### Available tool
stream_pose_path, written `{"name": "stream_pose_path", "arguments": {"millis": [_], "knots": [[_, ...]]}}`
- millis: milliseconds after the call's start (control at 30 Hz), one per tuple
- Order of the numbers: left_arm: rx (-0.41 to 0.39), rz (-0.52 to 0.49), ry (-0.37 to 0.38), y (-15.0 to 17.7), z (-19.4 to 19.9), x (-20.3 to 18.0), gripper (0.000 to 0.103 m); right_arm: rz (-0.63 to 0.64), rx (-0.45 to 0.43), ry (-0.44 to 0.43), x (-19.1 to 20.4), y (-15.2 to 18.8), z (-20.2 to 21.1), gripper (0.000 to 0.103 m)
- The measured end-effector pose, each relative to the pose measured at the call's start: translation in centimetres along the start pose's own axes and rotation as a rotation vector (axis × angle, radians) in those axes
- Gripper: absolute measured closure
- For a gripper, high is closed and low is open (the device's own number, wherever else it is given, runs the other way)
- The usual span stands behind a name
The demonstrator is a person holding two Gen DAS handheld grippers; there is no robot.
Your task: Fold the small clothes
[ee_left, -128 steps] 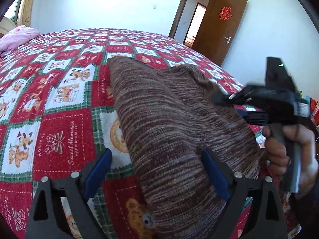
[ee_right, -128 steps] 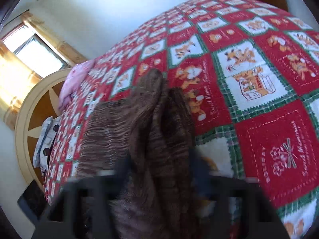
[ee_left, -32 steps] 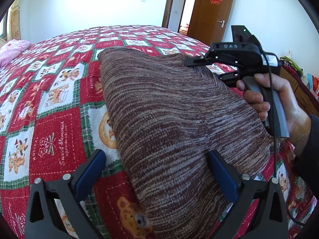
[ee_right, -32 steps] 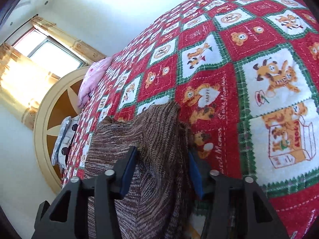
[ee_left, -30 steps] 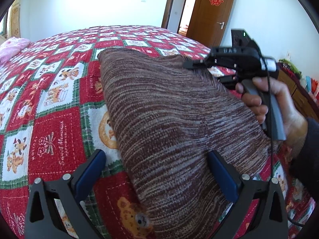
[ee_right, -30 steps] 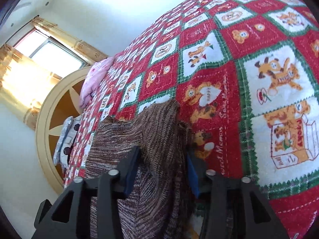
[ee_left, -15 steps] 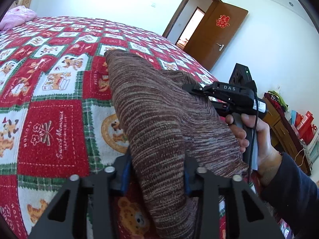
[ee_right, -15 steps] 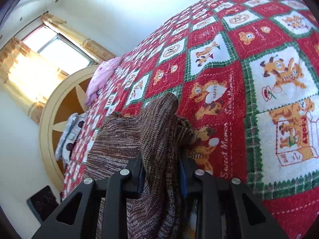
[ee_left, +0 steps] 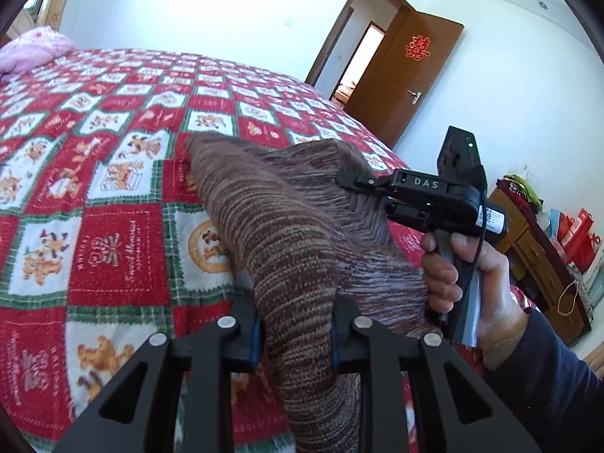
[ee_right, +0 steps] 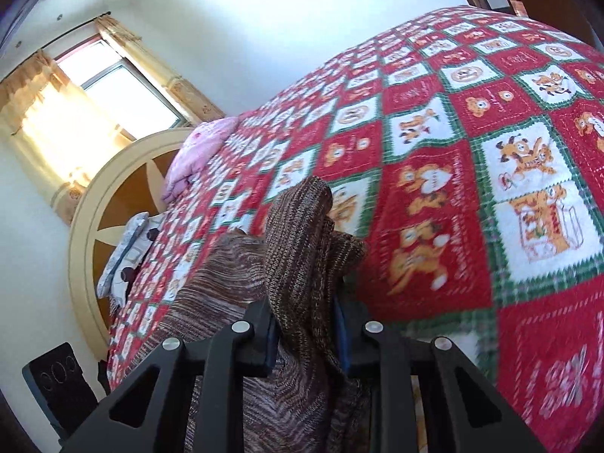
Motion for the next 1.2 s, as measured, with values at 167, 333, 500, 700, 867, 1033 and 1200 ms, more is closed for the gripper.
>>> {"name": "stream_pose_path", "arguments": {"millis": [167, 333, 500, 700, 867, 1033, 1200], "knots": [[-0.055, -0.063, -0.046, 1.0, 3.5, 0.2, 0.077, 0.009, 0.015, -0.056, 2.9, 2.4, 0.1, 0.078], [-0.074, -0.053, -0.079, 2.0, 6.5, 2.3, 0.077, 0.036, 0.043, -0.107, 6.7, 4.5, -1.2, 0.079], [-0.100, -0.022, -0.112, 2.4, 9.2, 4.7, 0.078, 0.061, 0.068, -0.154, 10.5, 5.8, -2.7, 0.079], [-0.137, 0.009, -0.159, 2.8, 12.2, 7.0, 0.078, 0.074, 0.098, -0.204, 14.4, 7.6, -4.7, 0.079], [-0.173, 0.031, -0.203, 3.3, 15.0, 9.1, 0.078, 0.085, 0.118, -0.250, 17.4, 8.7, -6.6, 0.079], [-0.197, 0.054, -0.250, 3.9, 17.0, 11.5, 0.078, 0.098, 0.154, -0.284, 20.4, 10.1, -8.8, 0.079], [-0.207, 0.103, -0.277, 4.8, 18.6, 13.9, 0.078, 0.114, 0.198, -0.314, 23.0, 11.7, -11.2, 0.079]]}}
Point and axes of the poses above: each gripper's, at about its wrist camera, not at the fingertips, and z roughly against the way its jaws point, x to its left, y to its underside, the point moved 10 cm from there along -z, roughly the way its jaws point, and after that the axes turned 5 degrees about -y, right-handed, at the moved point
